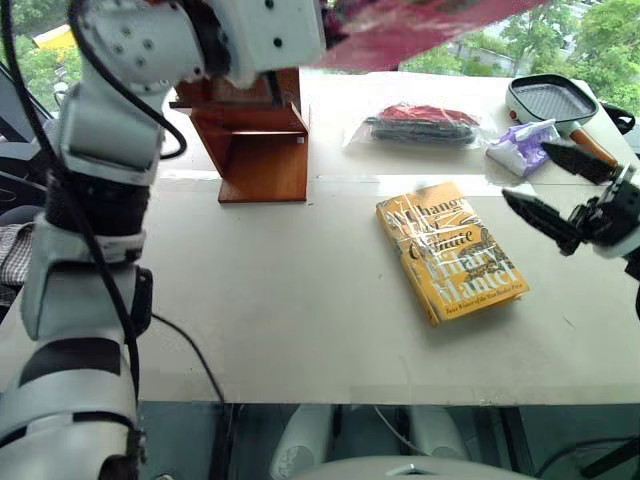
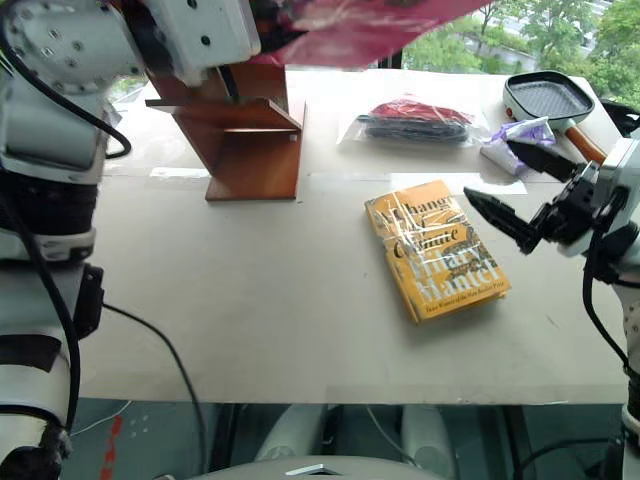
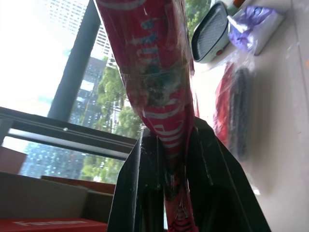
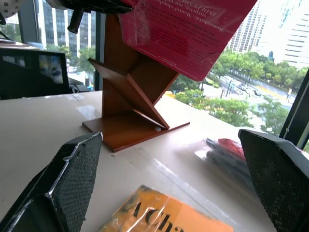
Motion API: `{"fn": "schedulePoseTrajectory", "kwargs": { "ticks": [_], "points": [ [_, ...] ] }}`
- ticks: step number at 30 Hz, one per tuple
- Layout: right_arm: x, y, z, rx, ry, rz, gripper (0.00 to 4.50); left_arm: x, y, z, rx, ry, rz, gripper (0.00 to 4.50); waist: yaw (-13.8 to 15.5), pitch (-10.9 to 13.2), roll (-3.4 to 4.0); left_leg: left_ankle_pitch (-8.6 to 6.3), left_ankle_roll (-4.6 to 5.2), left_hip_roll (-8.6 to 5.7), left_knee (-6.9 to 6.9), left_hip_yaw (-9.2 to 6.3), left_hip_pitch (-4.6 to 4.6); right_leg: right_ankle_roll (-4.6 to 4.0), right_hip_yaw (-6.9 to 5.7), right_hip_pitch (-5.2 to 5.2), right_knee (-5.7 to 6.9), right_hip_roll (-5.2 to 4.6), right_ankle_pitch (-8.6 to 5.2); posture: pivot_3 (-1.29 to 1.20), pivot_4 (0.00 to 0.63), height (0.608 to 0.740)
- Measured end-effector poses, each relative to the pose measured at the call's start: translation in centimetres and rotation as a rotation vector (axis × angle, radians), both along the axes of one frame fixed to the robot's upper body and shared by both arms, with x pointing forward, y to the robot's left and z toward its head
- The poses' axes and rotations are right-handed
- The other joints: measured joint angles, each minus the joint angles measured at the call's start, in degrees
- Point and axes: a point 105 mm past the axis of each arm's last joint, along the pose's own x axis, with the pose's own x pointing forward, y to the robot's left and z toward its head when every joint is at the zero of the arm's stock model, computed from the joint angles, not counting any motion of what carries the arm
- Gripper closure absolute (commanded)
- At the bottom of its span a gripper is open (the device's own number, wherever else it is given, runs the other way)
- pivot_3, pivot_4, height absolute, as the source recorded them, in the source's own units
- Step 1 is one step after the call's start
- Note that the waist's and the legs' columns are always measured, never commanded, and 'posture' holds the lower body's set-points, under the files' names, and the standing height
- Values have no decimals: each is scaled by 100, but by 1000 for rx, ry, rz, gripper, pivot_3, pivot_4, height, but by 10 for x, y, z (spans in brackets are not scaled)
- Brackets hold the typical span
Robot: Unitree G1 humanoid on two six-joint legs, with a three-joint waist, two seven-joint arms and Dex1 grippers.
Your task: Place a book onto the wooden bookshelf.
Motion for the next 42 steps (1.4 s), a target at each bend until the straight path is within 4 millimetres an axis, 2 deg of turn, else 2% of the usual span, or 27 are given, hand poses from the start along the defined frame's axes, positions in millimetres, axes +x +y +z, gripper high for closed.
{"fn": "schedulePoseTrajectory", "kwargs": {
  "ticks": [3, 6, 13, 19, 23, 29, 33, 39, 41, 42],
  "points": [
    [8, -2, -1, 4, 2, 2, 0, 6, 27, 5, 86, 33, 172, 4365, -71, 0, 1, -2, 3, -5, -4, 5, -2, 12, -4, 0, 4, 1, -9, 0, 150, 740],
    [17, -8, 4, 20, -18, -8, 0, 21, 58, -11, 174, 169, 387, 4365, -127, 2, 3, -3, 7, -22, 3, 11, -3, 13, -3, 1, 12, 1, -9, 0, 150, 740],
    [29, -7, 4, 15, -31, 17, 0, 31, 97, -46, 376, 316, 658, 4365, -193, 5, 7, -3, 7, -9, 6, -1, 1, 13, -3, -1, 27, 2, -9, 0, 150, 740],
    [25, -5, 6, -8, -35, 50, 0, 45, 83, -61, 420, 334, 656, 4365, -148, 2, 10, -15, 29, -7, 36, -5, 14, 13, 1, 2, 79, 0, -10, 0, 150, 740],
    [18, -5, 3, -54, -10, 69, 0, 54, 83, -65, 419, 350, 668, 4365, -152, -2, 18, -17, 32, -5, 70, -5, 21, 13, 2, 5, 118, 3, -11, 0, 150, 740],
    [10, -5, 2, -66, 12, 88, 0, 56, 95, -71, 416, 367, 705, 4365, -277, -9, 30, -17, 33, -3, 91, 0, 33, 15, 9, 16, 131, 3, -10, 0, 150, 740],
    [7, -8, 1, -58, 23, 83, 0, 51, 115, -71, 414, 380, 755, 4365, -329, -16, 43, -17, 33, 3, 89, 5, 38, 14, 15, 12, 137, 9, -10, 0, 150, 740],
    [7, -9, 1, -56, 24, 77, 0, 49, 120, -70, 410, 386, 763, 4365, -392, -16, 43, -17, 33, 3, 90, 12, 37, 14, 22, 12, 137, 8, -10, 0, 150, 740],
    [7, -9, 1, -56, 24, 76, 0, 49, 121, -71, 407, 387, 763, 3358, -402, -16, 43, -17, 33, 4, 90, 10, 38, 14, 21, 12, 137, 9, -10, 0, 150, 740],
    [7, -9, 1, -56, 23, 77, 0, 48, 122, -72, 402, 395, 760, 3054, -407, -16, 44, -17, 33, 4, 90, 11, 38, 14, 22, 11, 138, 10, -10, 0, 150, 740]
  ]
}}
